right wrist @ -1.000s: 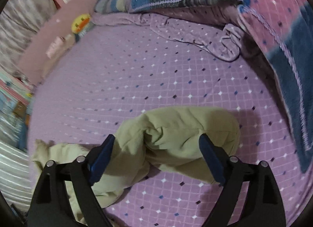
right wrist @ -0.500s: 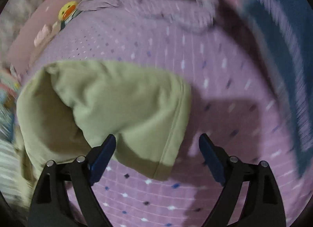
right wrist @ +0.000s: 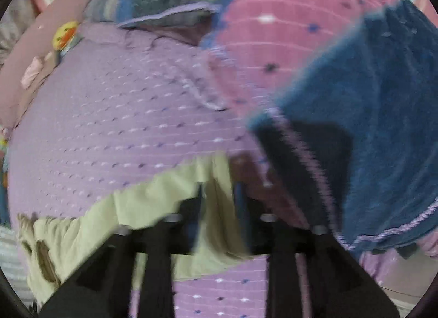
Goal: Fold large clothes
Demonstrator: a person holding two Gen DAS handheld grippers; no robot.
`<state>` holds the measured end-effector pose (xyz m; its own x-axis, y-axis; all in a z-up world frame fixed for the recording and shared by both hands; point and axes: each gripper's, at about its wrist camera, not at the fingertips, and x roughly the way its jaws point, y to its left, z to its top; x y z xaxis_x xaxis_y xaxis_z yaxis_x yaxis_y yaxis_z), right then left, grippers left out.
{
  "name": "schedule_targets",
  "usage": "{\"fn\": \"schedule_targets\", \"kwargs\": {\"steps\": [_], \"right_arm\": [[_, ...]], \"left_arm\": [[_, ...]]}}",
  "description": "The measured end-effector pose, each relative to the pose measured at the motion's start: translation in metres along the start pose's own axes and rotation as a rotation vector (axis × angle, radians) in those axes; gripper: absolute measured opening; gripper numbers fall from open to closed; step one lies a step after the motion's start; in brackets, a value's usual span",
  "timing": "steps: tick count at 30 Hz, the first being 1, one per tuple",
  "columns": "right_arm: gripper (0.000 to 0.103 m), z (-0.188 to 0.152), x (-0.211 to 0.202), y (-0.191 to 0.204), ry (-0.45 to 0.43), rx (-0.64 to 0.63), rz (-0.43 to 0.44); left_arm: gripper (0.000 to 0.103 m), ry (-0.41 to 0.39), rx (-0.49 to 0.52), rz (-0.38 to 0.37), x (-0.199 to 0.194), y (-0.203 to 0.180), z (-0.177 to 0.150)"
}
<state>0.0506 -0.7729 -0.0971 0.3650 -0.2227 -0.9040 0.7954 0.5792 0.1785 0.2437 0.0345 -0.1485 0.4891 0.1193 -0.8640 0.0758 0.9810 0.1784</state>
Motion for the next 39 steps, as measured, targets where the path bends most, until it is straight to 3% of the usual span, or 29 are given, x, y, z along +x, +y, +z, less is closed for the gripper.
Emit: {"fn": "schedule_targets", "kwargs": {"steps": [1, 3, 7, 13, 17, 18, 20, 22, 24, 25, 28, 39], "right_arm": [[0.083, -0.002, -0.003, -0.005, -0.021, 0.016, 0.006], [0.091, -0.016, -0.01, -0.019, -0.094, 0.054, 0.026], [0.091, -0.057, 0.012, -0.046, -0.078, 0.175, 0.021], [0.091, -0.128, 0.062, -0.071, -0.066, 0.5, 0.185], [0.093, -0.142, 0.071, -0.053, -0.161, 0.484, 0.146], [0.091, -0.141, 0.074, -0.043, -0.162, 0.454, 0.156], [0.078, -0.134, 0.078, -0.028, -0.151, 0.372, 0.15], [0.051, -0.127, 0.082, -0.014, -0.133, 0.3, 0.132], [0.028, -0.126, 0.078, -0.016, -0.124, 0.285, 0.17], [0.021, -0.122, 0.076, -0.012, -0.126, 0.278, 0.173], [0.014, -0.122, 0.065, -0.003, -0.141, 0.239, 0.15], [0.014, -0.111, -0.005, 0.057, -0.201, 0.019, 0.161]], "left_arm": [[0.1, 0.007, -0.005, -0.007, 0.002, -0.001, -0.001], [0.1, 0.014, -0.008, -0.016, 0.005, -0.004, -0.003], [0.1, 0.018, 0.012, -0.018, 0.007, -0.011, -0.006], [0.1, -0.005, -0.003, -0.025, 0.002, -0.008, -0.006], [0.1, 0.015, -0.043, -0.022, 0.006, 0.003, -0.006], [0.1, 0.018, -0.052, -0.024, 0.006, 0.007, -0.006], [0.1, 0.022, -0.066, -0.024, 0.007, 0.013, -0.008], [0.1, 0.028, -0.07, -0.018, 0.009, 0.016, -0.009], [0.1, 0.032, -0.075, -0.018, 0.01, 0.018, -0.012], [0.1, 0.033, -0.077, -0.02, 0.011, 0.018, -0.013], [0.1, 0.037, -0.063, -0.012, 0.015, 0.016, -0.014], [0.1, 0.039, -0.085, -0.056, 0.025, 0.016, -0.003]]}}
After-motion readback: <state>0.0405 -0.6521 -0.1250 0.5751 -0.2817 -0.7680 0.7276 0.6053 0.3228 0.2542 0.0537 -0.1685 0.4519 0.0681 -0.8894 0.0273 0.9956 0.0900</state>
